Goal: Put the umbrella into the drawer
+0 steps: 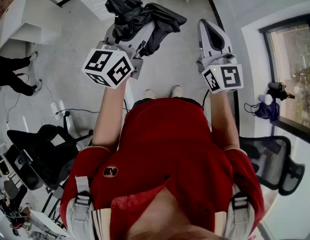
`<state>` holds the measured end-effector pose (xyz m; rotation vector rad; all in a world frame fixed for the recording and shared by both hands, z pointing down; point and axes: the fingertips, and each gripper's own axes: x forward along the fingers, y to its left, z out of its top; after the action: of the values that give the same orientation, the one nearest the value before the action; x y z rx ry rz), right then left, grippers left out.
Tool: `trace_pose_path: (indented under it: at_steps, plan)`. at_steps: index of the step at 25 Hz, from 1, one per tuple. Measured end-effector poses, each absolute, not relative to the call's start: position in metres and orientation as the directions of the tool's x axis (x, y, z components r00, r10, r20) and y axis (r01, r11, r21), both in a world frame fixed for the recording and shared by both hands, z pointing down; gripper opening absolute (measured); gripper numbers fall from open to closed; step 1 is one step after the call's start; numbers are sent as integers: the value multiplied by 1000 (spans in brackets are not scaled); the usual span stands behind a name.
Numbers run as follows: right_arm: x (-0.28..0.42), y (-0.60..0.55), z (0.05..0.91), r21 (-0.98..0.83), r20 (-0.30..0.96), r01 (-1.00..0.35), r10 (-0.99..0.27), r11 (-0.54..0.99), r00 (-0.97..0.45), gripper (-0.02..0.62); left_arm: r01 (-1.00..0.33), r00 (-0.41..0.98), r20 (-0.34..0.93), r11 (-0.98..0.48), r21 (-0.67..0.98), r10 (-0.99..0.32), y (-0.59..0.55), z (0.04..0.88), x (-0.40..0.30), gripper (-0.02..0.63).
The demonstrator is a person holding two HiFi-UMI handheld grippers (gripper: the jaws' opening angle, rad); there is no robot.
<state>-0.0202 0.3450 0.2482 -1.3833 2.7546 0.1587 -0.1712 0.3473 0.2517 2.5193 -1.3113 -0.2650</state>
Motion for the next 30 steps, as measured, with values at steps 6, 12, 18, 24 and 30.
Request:
trace_pose_path:
  at_steps: [6, 12, 18, 24, 30]
  plan:
    - [-24, 346, 243, 41, -125, -800, -792, 598, -598, -2, -761, 581, -29, -556, 335, -813, 348, 252, -171, 242]
    - [-26, 347, 242, 55, -122, -826, -817, 562, -564, -2, -739, 609, -32, -582, 340, -792, 347, 256, -176, 242]
    - [-40, 312, 257, 46, -100, -841, -835, 540, -541, -2, -733, 619, -5, -580, 355, -785, 307, 274, -199, 242]
    - [-27, 242, 271, 44, -105, -839, -832, 543, -544, -2, -749, 607, 28, -560, 354, -794, 232, 288, -192, 242]
    - [16, 126, 283, 19, -119, -840, -833, 542, -541, -2, -776, 591, 86, -537, 331, -802, 121, 305, -159, 242]
